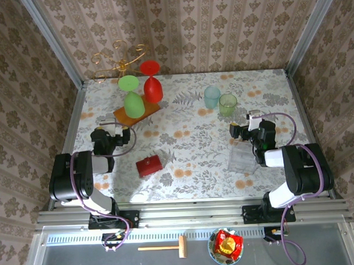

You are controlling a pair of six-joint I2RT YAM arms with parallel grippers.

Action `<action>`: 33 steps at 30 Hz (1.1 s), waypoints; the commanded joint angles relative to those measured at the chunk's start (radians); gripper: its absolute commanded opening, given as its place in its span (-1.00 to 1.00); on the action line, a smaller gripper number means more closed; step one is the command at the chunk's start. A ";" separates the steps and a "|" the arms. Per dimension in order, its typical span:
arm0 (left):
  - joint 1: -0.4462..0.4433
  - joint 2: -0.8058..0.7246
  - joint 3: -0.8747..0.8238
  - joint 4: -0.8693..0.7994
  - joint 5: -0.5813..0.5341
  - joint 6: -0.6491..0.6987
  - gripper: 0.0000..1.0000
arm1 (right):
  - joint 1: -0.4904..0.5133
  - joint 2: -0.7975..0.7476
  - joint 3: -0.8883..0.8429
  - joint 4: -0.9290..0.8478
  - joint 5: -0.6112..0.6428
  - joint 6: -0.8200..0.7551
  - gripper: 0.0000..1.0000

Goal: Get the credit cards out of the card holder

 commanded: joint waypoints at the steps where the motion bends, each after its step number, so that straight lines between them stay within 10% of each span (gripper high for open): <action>1: -0.005 -0.033 0.018 -0.018 -0.040 -0.017 1.00 | 0.006 -0.063 0.050 -0.092 0.030 -0.009 1.00; 17: -0.179 -0.507 0.166 -0.711 -0.397 -0.128 1.00 | 0.020 -0.296 0.345 -0.897 0.205 0.202 0.85; 26: -0.200 -0.578 0.442 -1.294 -0.133 -0.299 1.00 | 0.120 -0.358 0.499 -1.399 0.158 0.349 0.47; 33: -0.205 -0.612 0.591 -1.582 -0.117 -0.193 1.00 | 0.234 -0.358 0.560 -1.572 0.171 0.419 0.19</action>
